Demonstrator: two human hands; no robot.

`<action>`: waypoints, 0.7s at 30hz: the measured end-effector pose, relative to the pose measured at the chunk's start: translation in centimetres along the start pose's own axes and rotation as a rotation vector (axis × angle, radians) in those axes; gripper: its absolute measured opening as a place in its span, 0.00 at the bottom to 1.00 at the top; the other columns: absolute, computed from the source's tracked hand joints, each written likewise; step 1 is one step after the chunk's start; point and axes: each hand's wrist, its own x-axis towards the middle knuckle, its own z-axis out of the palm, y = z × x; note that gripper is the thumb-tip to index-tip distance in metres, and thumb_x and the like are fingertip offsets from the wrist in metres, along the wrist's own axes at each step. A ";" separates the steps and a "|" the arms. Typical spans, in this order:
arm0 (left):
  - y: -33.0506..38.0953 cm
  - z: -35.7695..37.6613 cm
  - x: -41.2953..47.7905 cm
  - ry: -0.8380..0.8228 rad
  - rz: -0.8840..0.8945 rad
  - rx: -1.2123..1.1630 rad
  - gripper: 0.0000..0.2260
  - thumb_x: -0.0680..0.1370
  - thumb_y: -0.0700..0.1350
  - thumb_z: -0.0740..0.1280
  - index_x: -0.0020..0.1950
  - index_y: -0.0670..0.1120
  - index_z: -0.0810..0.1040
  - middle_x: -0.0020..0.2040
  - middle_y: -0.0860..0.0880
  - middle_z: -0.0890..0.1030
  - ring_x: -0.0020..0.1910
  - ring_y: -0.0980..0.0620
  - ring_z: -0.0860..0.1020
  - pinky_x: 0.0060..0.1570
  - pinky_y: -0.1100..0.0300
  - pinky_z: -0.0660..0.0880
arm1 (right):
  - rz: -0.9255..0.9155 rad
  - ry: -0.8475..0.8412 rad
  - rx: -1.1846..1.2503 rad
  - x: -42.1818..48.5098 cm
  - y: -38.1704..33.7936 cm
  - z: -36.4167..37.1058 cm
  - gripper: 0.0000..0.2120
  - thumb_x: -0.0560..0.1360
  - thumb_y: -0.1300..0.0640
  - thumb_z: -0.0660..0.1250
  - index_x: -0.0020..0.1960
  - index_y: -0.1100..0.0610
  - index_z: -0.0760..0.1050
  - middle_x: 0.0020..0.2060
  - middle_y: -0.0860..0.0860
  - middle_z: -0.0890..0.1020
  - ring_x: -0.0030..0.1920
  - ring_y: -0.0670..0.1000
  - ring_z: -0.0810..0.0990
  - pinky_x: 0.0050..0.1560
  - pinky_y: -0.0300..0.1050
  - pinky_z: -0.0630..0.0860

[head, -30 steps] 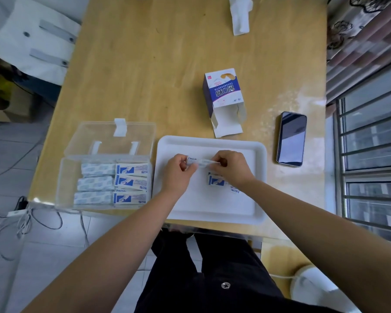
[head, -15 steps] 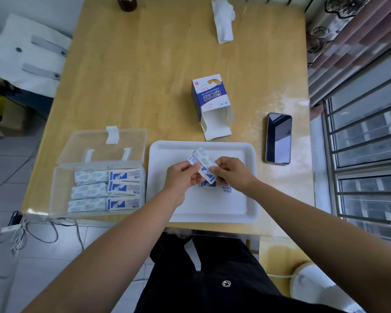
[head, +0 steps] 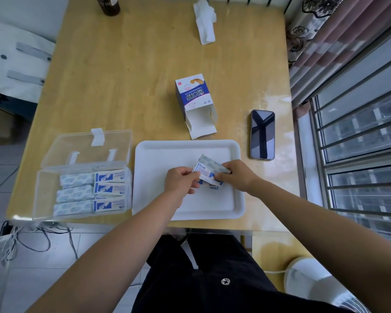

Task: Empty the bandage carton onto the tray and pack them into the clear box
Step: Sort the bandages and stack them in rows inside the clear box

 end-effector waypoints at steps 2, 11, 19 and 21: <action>-0.1 -0.2 0.1 -0.001 -0.008 0.042 0.03 0.76 0.41 0.70 0.45 0.42 0.80 0.35 0.47 0.81 0.30 0.51 0.78 0.26 0.64 0.71 | -0.008 0.001 -0.025 0.1 -0.1 0.0 0.09 0.75 0.56 0.70 0.47 0.62 0.81 0.33 0.52 0.77 0.31 0.47 0.70 0.33 0.39 0.65; -0.6 -1.1 0.4 -0.011 -0.070 0.169 0.03 0.75 0.42 0.70 0.43 0.42 0.80 0.35 0.46 0.82 0.29 0.52 0.78 0.28 0.63 0.72 | 0.004 0.046 -0.093 -0.2 -0.4 -0.2 0.09 0.77 0.54 0.67 0.42 0.59 0.79 0.27 0.52 0.77 0.25 0.46 0.72 0.28 0.36 0.66; -0.2 -3.1 0.3 -0.034 -0.054 0.333 0.04 0.75 0.40 0.68 0.41 0.43 0.80 0.34 0.47 0.82 0.29 0.51 0.78 0.29 0.62 0.71 | -0.057 0.113 -0.151 0.1 -0.8 -0.4 0.15 0.79 0.53 0.62 0.49 0.63 0.81 0.32 0.56 0.72 0.29 0.50 0.66 0.31 0.43 0.62; 0.0 -3.5 0.1 -0.020 -0.040 0.301 0.04 0.75 0.40 0.67 0.42 0.41 0.80 0.34 0.46 0.82 0.29 0.51 0.78 0.29 0.62 0.71 | -0.081 0.079 -0.080 -0.4 -1.1 -0.6 0.15 0.79 0.51 0.62 0.49 0.60 0.81 0.33 0.57 0.74 0.31 0.50 0.67 0.33 0.42 0.63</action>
